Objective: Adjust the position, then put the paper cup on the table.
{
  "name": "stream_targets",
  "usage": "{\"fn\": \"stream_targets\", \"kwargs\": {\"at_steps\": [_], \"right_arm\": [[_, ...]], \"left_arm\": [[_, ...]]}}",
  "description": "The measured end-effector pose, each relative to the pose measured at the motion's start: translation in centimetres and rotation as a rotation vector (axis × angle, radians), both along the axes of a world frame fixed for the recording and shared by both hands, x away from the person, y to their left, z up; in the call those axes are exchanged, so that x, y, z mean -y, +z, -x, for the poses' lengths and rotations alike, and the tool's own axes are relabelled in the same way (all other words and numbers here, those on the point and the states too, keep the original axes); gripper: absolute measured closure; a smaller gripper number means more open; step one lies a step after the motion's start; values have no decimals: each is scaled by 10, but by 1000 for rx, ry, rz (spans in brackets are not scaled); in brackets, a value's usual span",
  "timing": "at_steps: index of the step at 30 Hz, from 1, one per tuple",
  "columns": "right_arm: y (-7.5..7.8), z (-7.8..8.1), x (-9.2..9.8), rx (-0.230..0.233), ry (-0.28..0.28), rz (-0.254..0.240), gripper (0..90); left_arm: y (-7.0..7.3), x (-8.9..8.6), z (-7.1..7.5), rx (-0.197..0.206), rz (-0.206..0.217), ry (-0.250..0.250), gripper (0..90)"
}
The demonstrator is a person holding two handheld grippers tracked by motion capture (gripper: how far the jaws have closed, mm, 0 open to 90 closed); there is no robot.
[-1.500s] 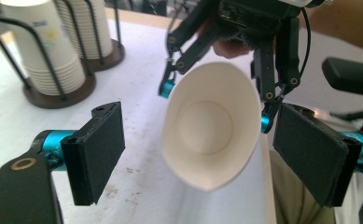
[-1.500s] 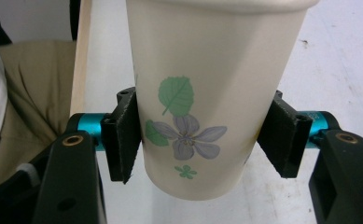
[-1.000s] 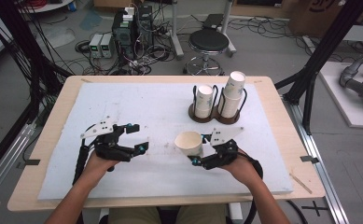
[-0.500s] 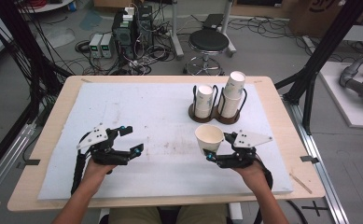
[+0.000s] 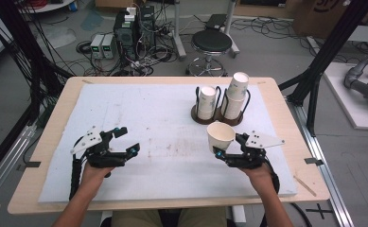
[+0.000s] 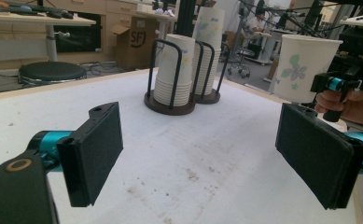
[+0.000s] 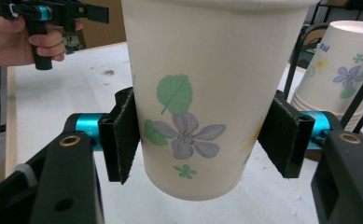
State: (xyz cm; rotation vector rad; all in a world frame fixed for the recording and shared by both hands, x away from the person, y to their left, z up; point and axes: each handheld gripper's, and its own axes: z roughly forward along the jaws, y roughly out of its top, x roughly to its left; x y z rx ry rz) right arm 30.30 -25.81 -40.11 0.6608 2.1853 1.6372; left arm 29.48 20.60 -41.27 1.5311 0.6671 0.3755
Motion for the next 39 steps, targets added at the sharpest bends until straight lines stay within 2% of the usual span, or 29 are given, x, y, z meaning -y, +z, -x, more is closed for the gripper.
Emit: {"fn": "stream_targets", "kwargs": {"at_steps": [6,17,20,22,23,28,32,39], "right_arm": [[0,-1,-4,2,3,7,359],[-3,-5,-11,2,-3,19,359],[-3,-9,-15,11,-8,16,359],[-4,-11,-19,1,-5,17,359],[-5,-13,-22,3,-4,22,359],[-10,-25,-39,-16,0,40,359],[-13,-35,-59,-19,10,58,359],[-27,-53,-92,-55,11,87,360]], "left_arm": [[0,-3,2,2,0,16,152],[0,-7,-1,7,7,-3,154],[1,-9,-2,20,-11,2,155],[1,-11,-3,45,-26,13,155],[1,-12,-3,57,-27,21,154],[0,-20,-3,16,-11,46,150],[0,-19,0,17,-9,88,145],[-2,-18,-1,15,-17,77,146]]}}
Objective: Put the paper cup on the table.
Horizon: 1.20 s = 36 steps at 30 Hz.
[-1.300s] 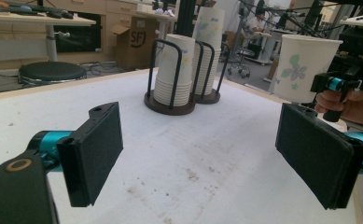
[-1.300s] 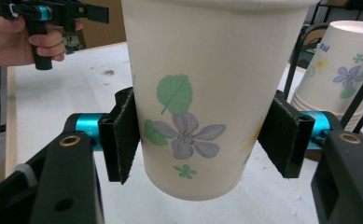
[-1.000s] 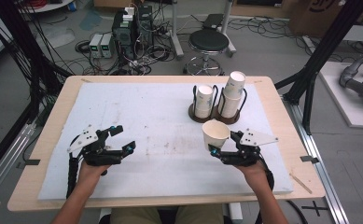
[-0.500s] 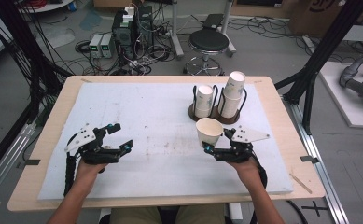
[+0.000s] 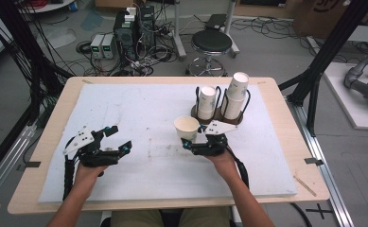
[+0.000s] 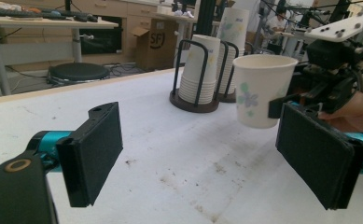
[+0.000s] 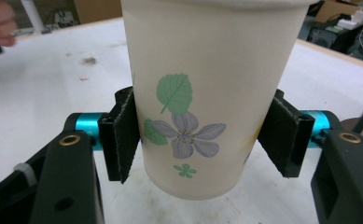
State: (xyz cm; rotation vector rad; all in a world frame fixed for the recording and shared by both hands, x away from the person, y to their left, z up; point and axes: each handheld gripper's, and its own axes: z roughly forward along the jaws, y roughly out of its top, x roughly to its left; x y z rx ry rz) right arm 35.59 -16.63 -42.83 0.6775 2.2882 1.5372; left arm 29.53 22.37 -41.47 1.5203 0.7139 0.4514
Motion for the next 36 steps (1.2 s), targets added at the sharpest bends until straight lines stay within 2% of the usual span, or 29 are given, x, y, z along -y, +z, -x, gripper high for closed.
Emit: {"fn": "stream_targets", "kwargs": {"at_steps": [5,10,12,15,16,17,20,26,30,33,34,35,36], "right_arm": [[-13,-11,-14,-50,-17,19,360],[-22,-17,-19,-98,-26,55,360],[-22,-18,-20,-103,-31,60,360],[-22,-21,-22,-125,-31,102,360],[-22,-21,-24,-134,-33,131,360],[-22,-22,-25,-139,-33,152,358],[-22,-22,-24,-151,-32,157,358],[-21,-16,-17,-149,-17,232,360],[-23,-14,-12,-148,-7,237,357],[-23,-14,-12,-147,-3,239,322],[-23,-14,-11,-146,-10,235,284],[-23,-14,-11,-151,-19,225,196],[-22,-13,-9,-163,-36,211,176]], "left_arm": [[-1,-3,-1,-8,12,11,148],[-2,-3,-2,-13,9,11,150],[-2,-3,-2,-13,10,11,150],[-3,-2,-2,-18,11,10,150],[-3,-3,-2,-21,9,10,150],[-3,-3,-3,-21,8,11,150],[-3,-4,-3,-24,9,14,151],[-5,-5,-4,-42,13,16,150],[-6,-6,-5,-57,19,16,151],[-6,-6,-5,-59,22,13,151],[-6,-6,-5,-58,22,13,150],[-7,-6,-5,-60,22,13,150],[-7,-6,-5,-61,24,12,151]]}}
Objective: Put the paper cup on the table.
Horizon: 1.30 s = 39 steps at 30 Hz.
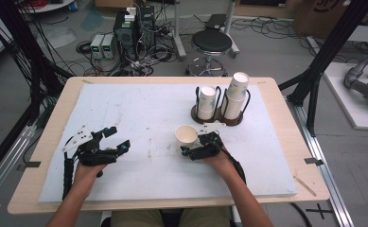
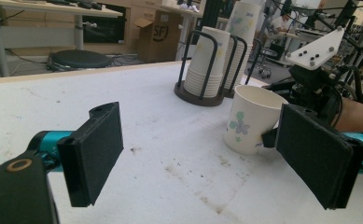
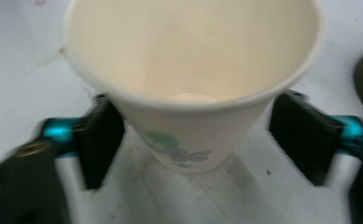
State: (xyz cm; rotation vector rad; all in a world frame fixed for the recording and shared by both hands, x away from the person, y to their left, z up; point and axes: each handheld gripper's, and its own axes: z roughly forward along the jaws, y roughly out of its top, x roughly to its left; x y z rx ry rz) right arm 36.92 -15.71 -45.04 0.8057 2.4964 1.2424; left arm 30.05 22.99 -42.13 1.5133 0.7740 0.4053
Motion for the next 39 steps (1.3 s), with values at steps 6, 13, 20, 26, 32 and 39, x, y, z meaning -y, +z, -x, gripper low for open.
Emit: {"fn": "stream_targets", "kwargs": {"at_steps": [6,13,20,26,32,39], "right_arm": [[8,10,19,-8,3,-8,175],[23,33,58,38,-32,-65,175],[43,61,100,161,-174,-171,175],[48,79,125,217,-228,-152,175],[49,86,138,212,-245,-168,175],[48,89,139,197,-252,-184,175]], "left_arm": [[0,-2,0,-2,5,1,150],[1,-4,1,-1,22,-3,150],[3,0,3,16,7,-16,149],[4,0,2,34,9,-16,148],[3,1,3,31,8,-18,149],[7,6,12,49,-9,-33,150]]}}
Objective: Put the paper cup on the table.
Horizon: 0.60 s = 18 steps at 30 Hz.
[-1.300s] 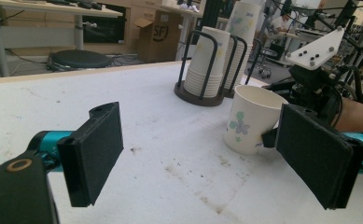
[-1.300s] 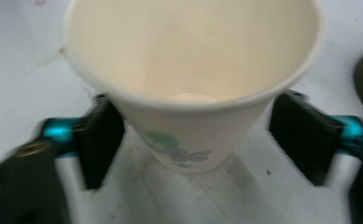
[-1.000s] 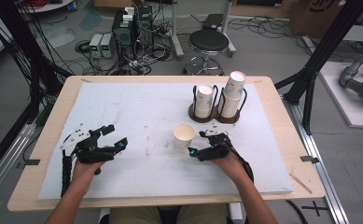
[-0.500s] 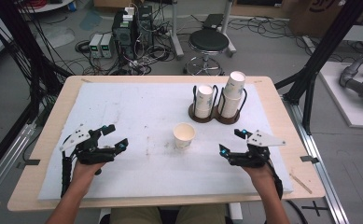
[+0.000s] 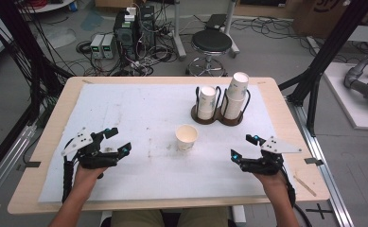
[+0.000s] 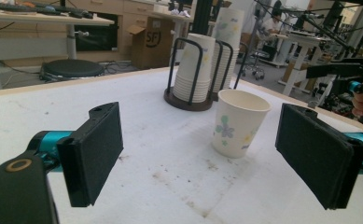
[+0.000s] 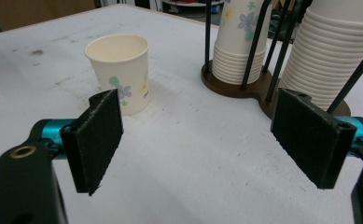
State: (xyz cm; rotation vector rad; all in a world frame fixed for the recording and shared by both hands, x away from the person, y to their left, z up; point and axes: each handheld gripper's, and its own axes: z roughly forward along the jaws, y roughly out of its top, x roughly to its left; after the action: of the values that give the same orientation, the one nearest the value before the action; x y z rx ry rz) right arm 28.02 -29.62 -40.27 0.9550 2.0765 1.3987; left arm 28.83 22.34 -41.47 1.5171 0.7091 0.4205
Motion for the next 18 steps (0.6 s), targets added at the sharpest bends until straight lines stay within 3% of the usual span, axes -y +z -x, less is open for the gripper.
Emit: {"fn": "stream_targets", "kwargs": {"at_steps": [7,18], "right_arm": [[2,2,-2,13,-3,8,175],[-1,-1,-2,8,0,17,175]], "left_arm": [[3,1,6,13,-6,1,150],[0,0,3,4,-3,12,150]]}}
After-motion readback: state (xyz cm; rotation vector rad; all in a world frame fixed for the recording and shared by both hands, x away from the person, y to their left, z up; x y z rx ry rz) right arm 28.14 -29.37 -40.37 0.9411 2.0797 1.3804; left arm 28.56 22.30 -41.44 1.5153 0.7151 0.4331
